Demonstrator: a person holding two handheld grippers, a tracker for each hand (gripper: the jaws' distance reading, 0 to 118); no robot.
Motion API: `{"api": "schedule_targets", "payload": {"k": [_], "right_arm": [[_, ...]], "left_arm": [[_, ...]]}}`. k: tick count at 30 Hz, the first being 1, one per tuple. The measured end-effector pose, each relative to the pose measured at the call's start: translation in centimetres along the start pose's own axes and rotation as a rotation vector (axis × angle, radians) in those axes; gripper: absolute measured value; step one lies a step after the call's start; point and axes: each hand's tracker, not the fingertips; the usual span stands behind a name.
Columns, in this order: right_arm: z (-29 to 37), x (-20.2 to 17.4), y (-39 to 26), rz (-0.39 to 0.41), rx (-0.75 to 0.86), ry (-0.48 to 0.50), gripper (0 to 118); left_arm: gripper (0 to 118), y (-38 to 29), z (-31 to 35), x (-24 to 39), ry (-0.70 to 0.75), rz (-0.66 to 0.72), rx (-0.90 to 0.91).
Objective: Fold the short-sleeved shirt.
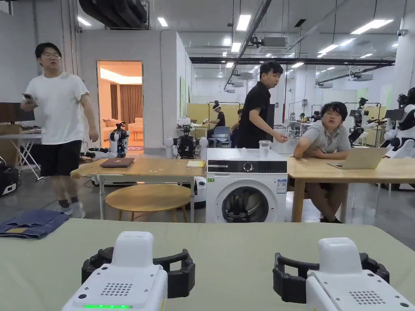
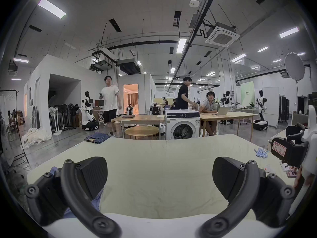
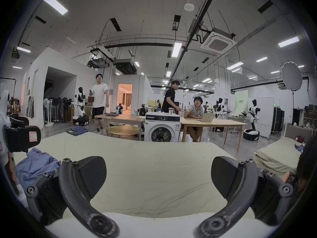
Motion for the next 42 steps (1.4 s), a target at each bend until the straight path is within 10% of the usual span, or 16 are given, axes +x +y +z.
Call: {"api": "schedule_targets", "payload": {"k": [21,25,31,32,34,36,42], "right_arm": [[0.1,-0.5,0.1,0.024,-0.002,0.004,118],[-0.1,-3.4,-0.5,0.425,0.038,-0.061,118],[0.0,-8.0,-8.8,1.789,0.284,-0.127,118],[-0.1,-7.7,-9.7,1.9,0.317,-0.115,118],[0.0,-7.6,-9.9,1.792,0.321,-0.022,118],[0.1,-7.7,-7.9,1.53,0.253,0.015,118],[-0.3,-2.3,-0.1,0.14,0.025,0.05,118]], "left_arm": [[118,-0.1,0.5,-0.1,0.035,-0.027,0.05],[118,-1.4,-0.3,-2.7,-0.016,0.31,-0.003],[118,-11.9,-4.4,-9.2,-0.283,1.588,-0.43],[118,-14.0,-4.9,-9.4,-0.346,1.776,-0.475],[118,-16.1,-5.0,-9.1,-0.336,1.959,-0.479],[118,-14.0,-4.1,-8.8,-0.235,1.743,-0.371],[118,-2.9,-1.4,-3.0,-0.076,0.328,-0.126]]}}
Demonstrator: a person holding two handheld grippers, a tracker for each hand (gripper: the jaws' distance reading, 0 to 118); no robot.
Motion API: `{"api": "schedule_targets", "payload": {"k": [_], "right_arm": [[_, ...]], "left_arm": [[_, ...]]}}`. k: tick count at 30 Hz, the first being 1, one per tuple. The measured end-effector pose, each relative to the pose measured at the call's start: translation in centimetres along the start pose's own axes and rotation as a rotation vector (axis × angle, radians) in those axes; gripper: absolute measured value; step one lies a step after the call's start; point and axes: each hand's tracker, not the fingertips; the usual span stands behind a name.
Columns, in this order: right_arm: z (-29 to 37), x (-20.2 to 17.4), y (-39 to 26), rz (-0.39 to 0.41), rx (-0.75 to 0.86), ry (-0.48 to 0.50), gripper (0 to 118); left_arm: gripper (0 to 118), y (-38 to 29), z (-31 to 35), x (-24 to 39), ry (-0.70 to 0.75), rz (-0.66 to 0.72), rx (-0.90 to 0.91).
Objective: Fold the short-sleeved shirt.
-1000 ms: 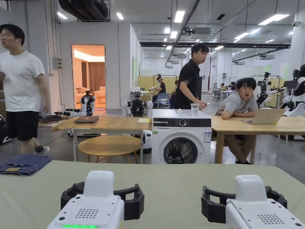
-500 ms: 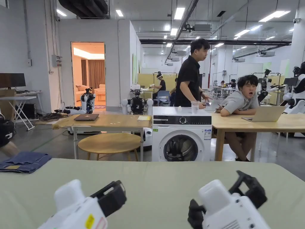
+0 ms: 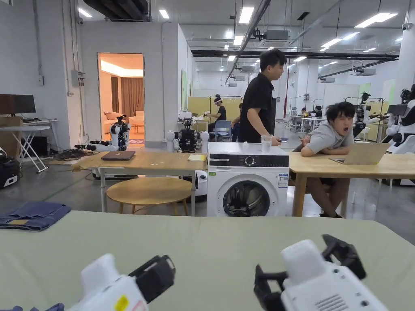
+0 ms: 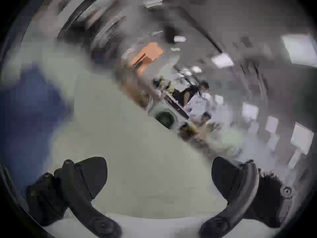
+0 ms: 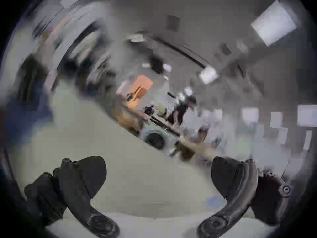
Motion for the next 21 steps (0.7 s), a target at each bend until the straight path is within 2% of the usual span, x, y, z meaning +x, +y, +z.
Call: {"api": "schedule_targets", "payload": {"k": [1,2,3,4,7,13,21], "right_arm": [[0.0,1.1,0.0,-0.161,-0.015,0.028,118],[-0.1,1.8,-0.2,-0.279,-0.024,0.045,118],[0.0,2.1,-0.6,-0.327,-0.031,0.048,118],[0.1,2.2,-0.8,-0.339,-0.026,0.041,118],[0.4,1.4,-0.9,-0.227,0.001,-0.027,118],[0.7,1.0,-0.6,-0.179,0.001,-0.037,118],[0.4,1.3,-0.6,-0.181,-0.012,-0.034,118]], "left_arm": [[118,0.0,0.3,1.9,0.075,-0.198,0.064],[118,-0.3,0.6,3.1,0.134,-0.32,0.115],[118,-0.5,0.8,4.0,0.177,-0.395,0.138],[118,-0.6,0.9,4.4,0.18,-0.416,0.164],[118,-0.2,0.8,4.2,0.115,-0.377,0.157],[118,0.2,0.7,3.5,0.094,-0.37,0.146],[118,0.7,0.6,2.8,0.076,-0.346,0.12]]}}
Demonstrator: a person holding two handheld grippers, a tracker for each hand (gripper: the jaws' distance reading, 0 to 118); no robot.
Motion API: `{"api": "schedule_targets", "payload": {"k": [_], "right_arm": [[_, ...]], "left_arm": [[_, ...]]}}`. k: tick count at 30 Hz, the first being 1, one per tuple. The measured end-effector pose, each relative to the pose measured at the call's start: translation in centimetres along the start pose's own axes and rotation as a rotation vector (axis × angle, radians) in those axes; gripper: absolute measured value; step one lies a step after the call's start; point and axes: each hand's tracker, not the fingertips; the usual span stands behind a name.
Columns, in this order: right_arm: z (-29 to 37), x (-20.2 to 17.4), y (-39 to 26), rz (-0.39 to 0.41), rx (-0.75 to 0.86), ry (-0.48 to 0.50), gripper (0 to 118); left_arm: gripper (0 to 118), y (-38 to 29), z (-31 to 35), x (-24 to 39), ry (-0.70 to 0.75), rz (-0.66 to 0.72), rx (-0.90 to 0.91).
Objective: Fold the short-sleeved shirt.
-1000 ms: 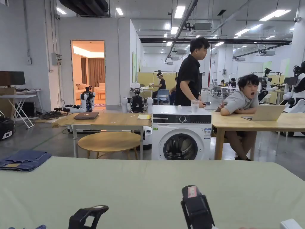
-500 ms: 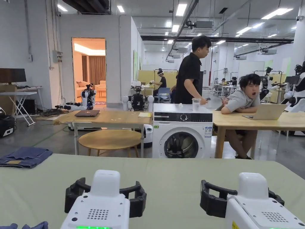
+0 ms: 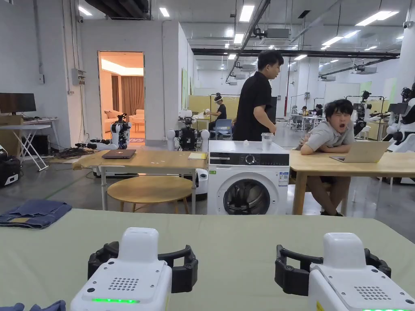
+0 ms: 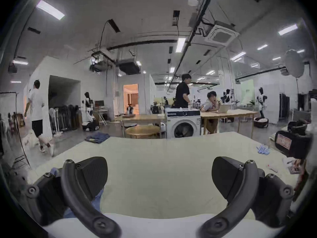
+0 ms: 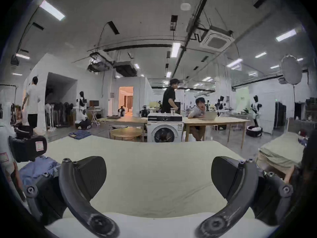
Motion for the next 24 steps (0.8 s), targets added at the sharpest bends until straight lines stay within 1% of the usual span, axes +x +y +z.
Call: {"api": "schedule_targets", "payload": {"k": [4,24], "right_arm": [[0.02,-0.1,-0.07,0.02,-0.005,-0.003,118],[-0.13,0.45,-0.15,0.003,-0.012,-0.004,118]], "left_arm": [[118,-0.03,0.19,0.06,0.005,0.003,0.001],[118,0.5,0.8,0.34,-0.011,0.007,0.022]]}}
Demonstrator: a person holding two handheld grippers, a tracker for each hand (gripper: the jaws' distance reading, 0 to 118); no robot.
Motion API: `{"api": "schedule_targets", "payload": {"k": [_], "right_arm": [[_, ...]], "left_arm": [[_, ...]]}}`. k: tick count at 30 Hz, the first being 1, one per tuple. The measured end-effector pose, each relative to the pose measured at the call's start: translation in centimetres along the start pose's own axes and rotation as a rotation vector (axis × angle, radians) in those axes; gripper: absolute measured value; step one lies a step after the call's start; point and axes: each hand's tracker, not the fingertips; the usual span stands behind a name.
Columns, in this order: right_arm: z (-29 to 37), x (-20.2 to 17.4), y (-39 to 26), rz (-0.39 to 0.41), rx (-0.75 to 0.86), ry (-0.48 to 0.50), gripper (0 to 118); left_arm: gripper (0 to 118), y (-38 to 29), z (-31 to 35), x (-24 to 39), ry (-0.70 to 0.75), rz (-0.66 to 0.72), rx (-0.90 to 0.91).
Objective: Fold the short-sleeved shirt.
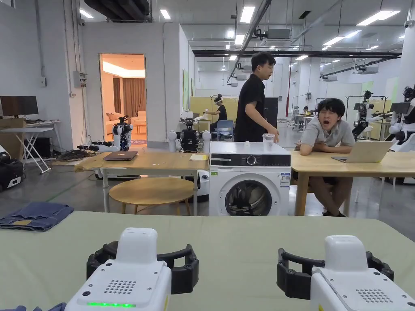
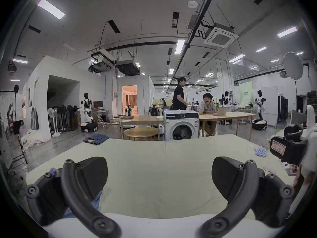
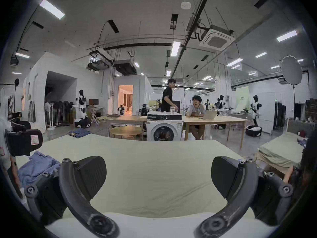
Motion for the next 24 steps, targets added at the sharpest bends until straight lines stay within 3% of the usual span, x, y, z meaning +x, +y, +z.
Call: {"api": "schedule_targets", "payload": {"k": [18,19,20,21,22,23,24], "right_arm": [[0.22,-0.16,-0.08,0.007,-0.002,0.003,118],[0.22,-0.18,-0.07,0.009,-0.004,0.001,118],[0.22,-0.22,-0.07,0.01,-0.003,-0.003,118],[0.26,-0.26,-0.03,0.011,-0.007,-0.006,111],[0.35,-0.27,0.02,0.01,-0.018,0.001,79],[0.48,-0.28,0.04,0.009,-0.018,0.007,30],[0.52,-0.37,0.03,0.016,-0.023,0.01,0]], "left_arm": [[118,0.1,0.07,-0.07,0.01,-0.007,-0.004],[114,0.12,0.04,-0.03,0.014,-0.008,-0.005],[104,0.1,0.1,0.0,0.015,-0.013,-0.007],[75,0.07,0.22,0.05,0.018,-0.016,-0.002],[25,0.03,0.35,0.17,0.037,-0.023,0.007],[4,0.01,0.28,0.18,0.041,-0.023,0.006],[4,-0.07,0.05,0.04,0.04,-0.018,-0.003]]}}
